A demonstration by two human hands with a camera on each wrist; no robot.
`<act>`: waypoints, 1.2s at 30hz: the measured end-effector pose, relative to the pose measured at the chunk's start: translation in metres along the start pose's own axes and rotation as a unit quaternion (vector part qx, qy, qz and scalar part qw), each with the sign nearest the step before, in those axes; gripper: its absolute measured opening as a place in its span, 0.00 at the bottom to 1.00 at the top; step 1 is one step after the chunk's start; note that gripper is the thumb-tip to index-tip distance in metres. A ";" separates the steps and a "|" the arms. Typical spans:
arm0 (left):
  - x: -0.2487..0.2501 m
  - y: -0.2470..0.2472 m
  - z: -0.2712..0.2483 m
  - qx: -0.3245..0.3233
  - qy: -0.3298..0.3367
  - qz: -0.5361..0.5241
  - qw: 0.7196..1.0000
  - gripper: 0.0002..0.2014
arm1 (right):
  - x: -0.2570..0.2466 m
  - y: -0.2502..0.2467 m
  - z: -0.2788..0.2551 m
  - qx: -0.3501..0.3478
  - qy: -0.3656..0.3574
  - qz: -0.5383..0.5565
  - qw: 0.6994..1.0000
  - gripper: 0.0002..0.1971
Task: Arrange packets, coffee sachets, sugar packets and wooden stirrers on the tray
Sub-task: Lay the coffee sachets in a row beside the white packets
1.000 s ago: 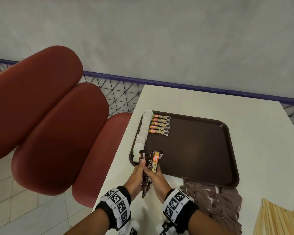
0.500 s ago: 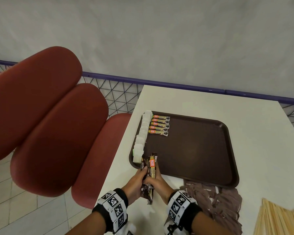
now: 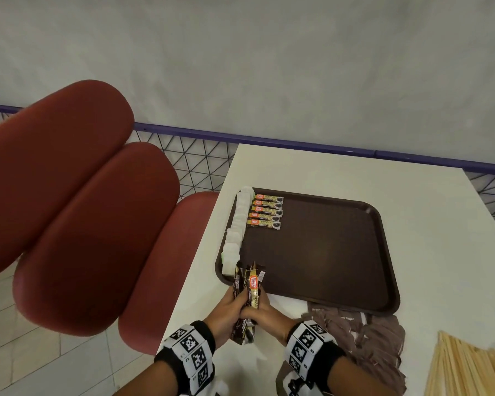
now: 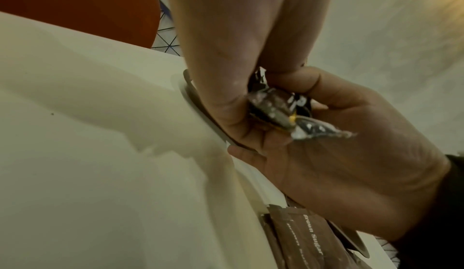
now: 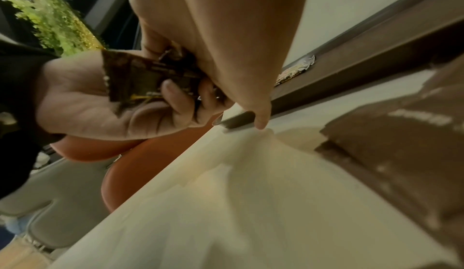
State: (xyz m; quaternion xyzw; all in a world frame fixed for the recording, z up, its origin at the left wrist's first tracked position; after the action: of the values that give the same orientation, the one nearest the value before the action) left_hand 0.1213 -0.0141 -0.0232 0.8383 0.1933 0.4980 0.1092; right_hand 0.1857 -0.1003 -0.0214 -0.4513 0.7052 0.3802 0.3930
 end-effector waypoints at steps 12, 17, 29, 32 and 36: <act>0.002 0.009 -0.002 0.015 0.026 -0.015 0.999 0.15 | -0.003 -0.021 -0.004 -0.097 0.060 -0.002 0.993 0.46; 0.006 0.007 -0.002 0.038 0.027 -0.006 0.999 0.15 | -0.005 -0.032 -0.012 -0.109 0.072 0.062 0.990 0.35; 0.004 0.014 -0.006 0.028 0.008 -0.020 0.999 0.13 | -0.007 -0.044 -0.021 -0.044 0.031 0.116 0.992 0.09; 0.004 0.012 -0.007 0.035 0.001 -0.028 0.999 0.13 | -0.006 -0.042 -0.020 -0.009 0.014 0.093 0.996 0.10; 0.004 0.006 -0.008 0.045 -0.006 -0.050 0.998 0.12 | -0.006 -0.046 -0.019 0.042 0.019 0.076 0.996 0.12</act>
State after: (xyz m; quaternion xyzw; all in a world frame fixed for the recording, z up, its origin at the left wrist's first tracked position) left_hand 0.1177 -0.0183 -0.0141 0.8344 0.2565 0.4779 0.0977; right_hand 0.2260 -0.1293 -0.0164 -0.3865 0.7600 0.3705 0.3685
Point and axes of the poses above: each hand's wrist, its own z-axis towards the middle knuckle, its own y-axis out of the palm, x = y × z, the point moved 1 cm from there along z, towards the middle knuckle, and after that the axes turned 15 degrees about -x, right-handed, at the moved point
